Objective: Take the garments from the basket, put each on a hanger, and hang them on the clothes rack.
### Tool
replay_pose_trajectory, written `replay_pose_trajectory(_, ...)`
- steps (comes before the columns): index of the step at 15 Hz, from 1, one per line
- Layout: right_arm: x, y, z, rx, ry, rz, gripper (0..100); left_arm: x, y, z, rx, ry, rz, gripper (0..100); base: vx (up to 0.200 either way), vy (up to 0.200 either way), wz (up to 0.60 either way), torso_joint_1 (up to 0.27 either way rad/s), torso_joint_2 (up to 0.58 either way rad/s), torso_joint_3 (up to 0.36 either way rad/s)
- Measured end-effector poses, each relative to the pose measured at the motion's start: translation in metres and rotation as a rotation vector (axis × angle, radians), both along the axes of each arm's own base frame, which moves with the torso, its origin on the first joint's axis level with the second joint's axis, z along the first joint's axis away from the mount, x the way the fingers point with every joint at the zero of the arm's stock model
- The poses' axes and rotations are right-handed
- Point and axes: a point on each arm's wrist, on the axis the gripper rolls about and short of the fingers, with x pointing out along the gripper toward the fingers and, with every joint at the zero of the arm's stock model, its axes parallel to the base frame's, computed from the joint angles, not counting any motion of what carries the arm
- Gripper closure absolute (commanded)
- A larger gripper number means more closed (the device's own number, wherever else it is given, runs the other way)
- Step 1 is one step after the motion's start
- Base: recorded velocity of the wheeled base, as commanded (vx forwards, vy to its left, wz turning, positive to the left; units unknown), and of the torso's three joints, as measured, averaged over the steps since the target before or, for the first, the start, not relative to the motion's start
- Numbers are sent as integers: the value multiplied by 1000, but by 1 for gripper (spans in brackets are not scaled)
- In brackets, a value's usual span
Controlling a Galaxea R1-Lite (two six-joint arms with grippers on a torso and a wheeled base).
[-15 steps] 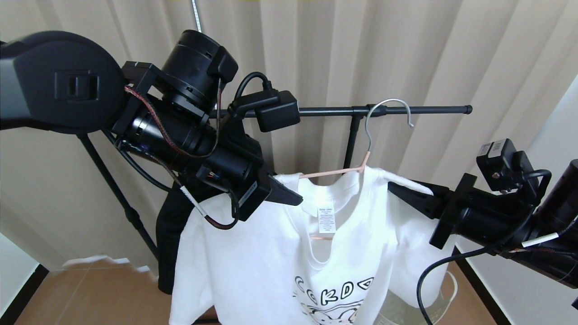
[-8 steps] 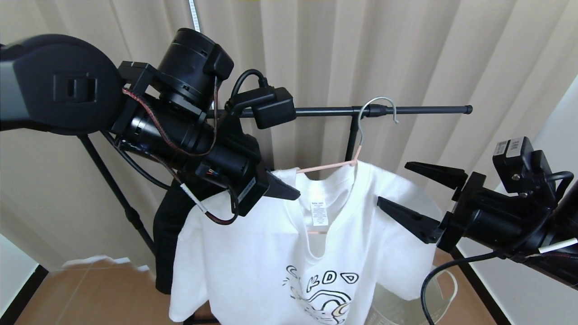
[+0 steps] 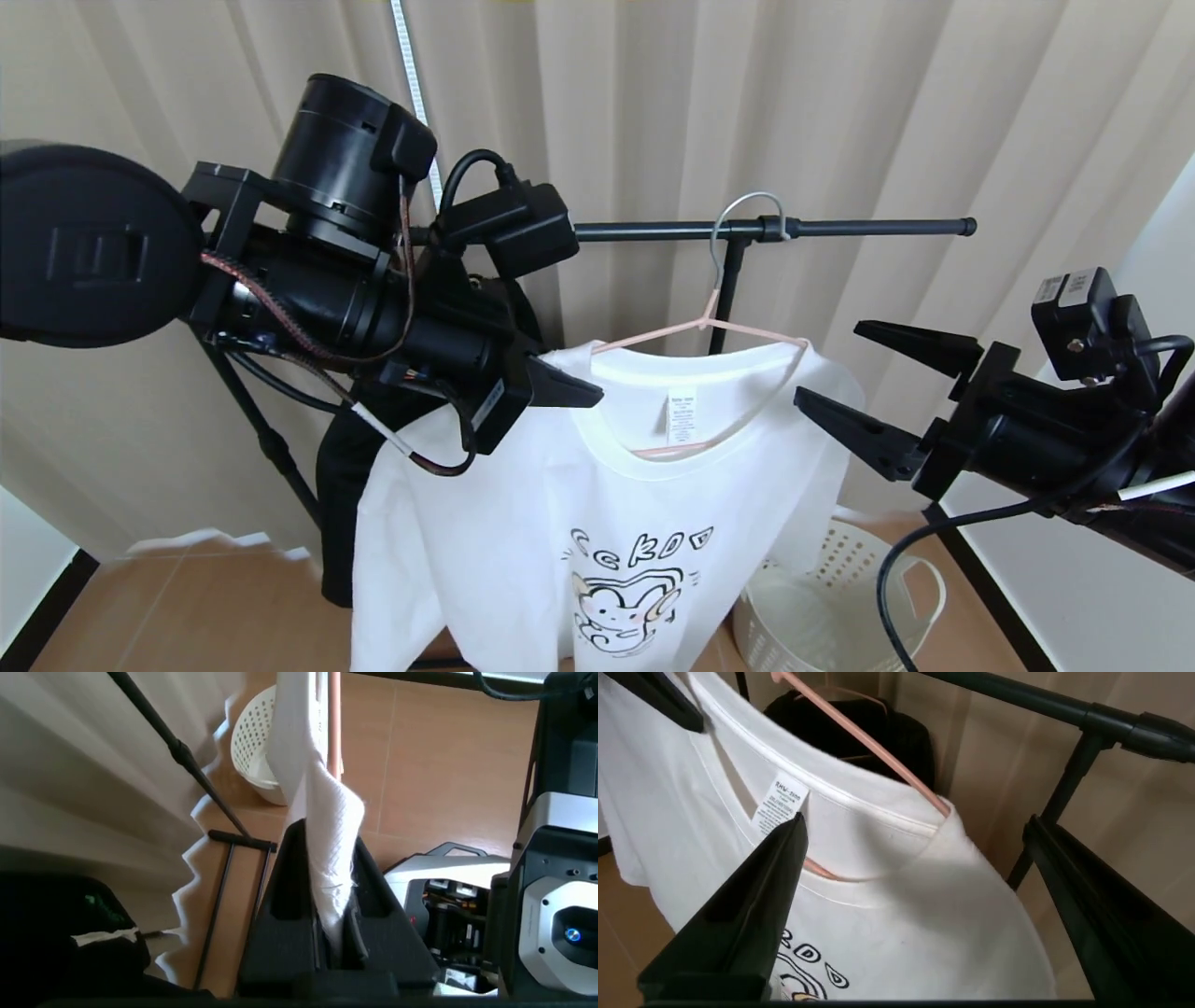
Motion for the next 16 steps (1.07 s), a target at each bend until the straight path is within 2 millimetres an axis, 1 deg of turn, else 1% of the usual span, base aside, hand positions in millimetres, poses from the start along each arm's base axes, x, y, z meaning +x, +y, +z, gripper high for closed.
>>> replay_pose_trajectory(3, 4, -6, 0, -3, 2, -30, 0, -7, 10, -2, -25, -70, 36, 100, 0, 0, 0, 0, 0, 0)
replay_pose_trajectory(5, 10, -12, -1, -32, -2, -66, 0, -12, 18, -8, -48, -132, 70, 100, 0, 0, 0, 0, 0, 0)
replay_pose_trajectory(9, 18, -23, -6, -107, -29, -115, 0, -28, 31, -20, -79, -213, 117, 100, 0, 0, 0, 0, 0, 0)
replay_pose_trajectory(12, 24, -29, -17, -204, -55, -143, 0, -36, 35, -24, -82, -214, 121, 100, 0, 0, 0, 0, 0, 0)
replay_pose_trajectory(16, 30, -34, -34, -303, -44, -157, 0, -39, 37, -23, -86, -218, 120, 100, 0, 0, 0, 0, 0, 0)
